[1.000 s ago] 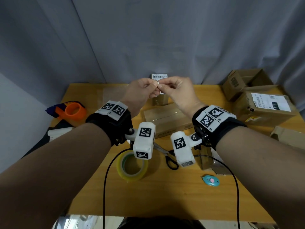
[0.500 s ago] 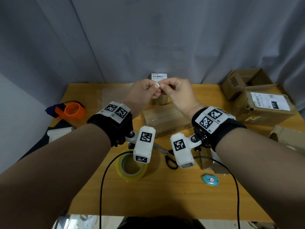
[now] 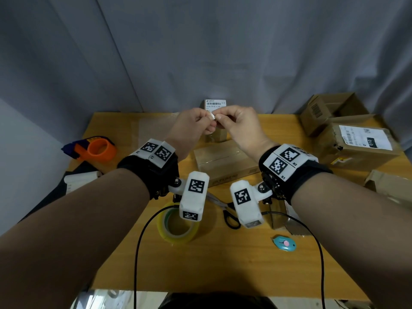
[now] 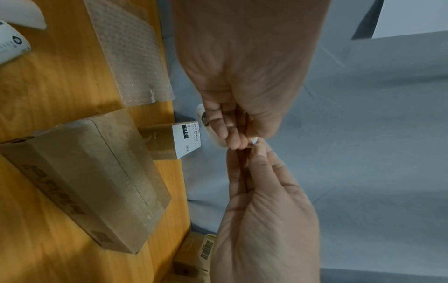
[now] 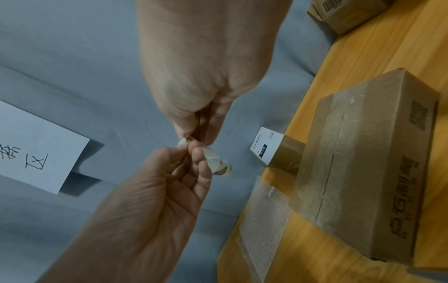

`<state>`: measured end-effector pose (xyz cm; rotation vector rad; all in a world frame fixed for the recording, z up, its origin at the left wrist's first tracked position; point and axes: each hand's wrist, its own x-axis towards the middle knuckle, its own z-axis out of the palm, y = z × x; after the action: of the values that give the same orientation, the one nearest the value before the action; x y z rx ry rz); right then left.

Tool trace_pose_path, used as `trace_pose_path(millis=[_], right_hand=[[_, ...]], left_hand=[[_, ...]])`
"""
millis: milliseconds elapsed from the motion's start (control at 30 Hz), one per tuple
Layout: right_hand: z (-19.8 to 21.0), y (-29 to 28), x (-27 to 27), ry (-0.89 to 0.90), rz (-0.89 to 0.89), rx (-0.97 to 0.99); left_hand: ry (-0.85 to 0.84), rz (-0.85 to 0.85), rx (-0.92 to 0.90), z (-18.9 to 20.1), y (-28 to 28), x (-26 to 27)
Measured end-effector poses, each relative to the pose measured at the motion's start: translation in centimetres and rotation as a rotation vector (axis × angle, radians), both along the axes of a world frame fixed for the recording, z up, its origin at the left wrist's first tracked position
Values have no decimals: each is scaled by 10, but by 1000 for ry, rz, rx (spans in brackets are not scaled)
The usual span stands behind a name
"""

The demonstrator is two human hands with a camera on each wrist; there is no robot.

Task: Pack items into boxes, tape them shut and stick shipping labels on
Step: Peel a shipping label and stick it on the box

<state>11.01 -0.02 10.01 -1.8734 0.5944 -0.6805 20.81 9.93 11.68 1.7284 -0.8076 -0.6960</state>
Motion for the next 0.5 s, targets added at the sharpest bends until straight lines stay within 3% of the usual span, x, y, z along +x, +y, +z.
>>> trace_pose_path(millis=[500], right_hand=[[4, 4, -4, -33, -28, 52]], left_hand=[[-33, 4, -14, -2, -2, -4]])
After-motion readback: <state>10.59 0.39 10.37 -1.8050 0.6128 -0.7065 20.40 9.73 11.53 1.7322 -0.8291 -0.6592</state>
